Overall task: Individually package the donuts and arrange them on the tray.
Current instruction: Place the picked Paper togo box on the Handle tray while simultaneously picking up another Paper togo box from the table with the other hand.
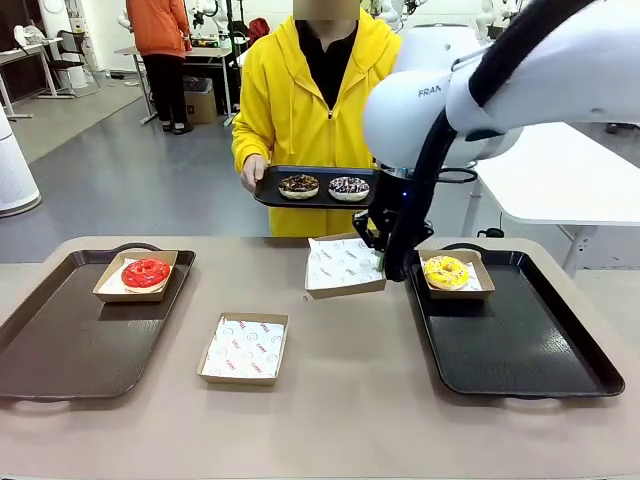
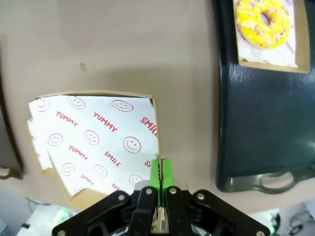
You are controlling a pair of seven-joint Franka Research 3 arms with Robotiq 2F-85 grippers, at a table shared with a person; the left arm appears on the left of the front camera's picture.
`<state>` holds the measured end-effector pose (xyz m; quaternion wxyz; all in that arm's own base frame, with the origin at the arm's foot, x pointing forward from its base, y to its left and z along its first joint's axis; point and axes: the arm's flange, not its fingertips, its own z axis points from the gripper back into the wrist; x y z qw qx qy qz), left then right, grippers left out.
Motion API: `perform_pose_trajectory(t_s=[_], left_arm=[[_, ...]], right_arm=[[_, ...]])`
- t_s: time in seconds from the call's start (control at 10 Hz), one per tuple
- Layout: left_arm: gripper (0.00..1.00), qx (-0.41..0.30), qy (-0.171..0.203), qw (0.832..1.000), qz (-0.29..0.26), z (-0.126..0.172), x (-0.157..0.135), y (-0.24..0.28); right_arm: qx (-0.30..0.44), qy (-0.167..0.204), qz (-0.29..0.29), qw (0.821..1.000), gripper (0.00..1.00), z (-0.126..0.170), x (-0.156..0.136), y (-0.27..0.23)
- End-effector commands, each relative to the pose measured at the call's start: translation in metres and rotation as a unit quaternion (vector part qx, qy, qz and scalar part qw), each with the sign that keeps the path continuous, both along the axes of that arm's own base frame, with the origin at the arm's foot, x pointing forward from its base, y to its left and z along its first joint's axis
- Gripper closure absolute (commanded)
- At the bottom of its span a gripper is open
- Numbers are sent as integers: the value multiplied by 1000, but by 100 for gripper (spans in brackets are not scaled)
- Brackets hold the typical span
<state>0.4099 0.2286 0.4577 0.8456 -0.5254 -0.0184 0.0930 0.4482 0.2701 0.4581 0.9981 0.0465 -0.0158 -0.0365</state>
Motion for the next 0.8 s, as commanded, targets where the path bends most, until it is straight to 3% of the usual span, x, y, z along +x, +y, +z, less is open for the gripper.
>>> perform_pose_trajectory(t_s=[0.0,0.3,0.6,0.7], left_arm=[[0,-40,1,999,-21,-20,4,23],[0,-60,20,998,-19,-49,-5,41],[0,-55,9,998,-10,-59,-14,51],[0,-59,33,998,-3,-62,-10,43]], right_arm=[[-11,6,-16,1000,100,2,22,14],[1,-4,-9,1000,100,2,50,17],[2,1,-4,1000,100,0,70,20],[-3,5,-3,1000,100,0,75,21]])
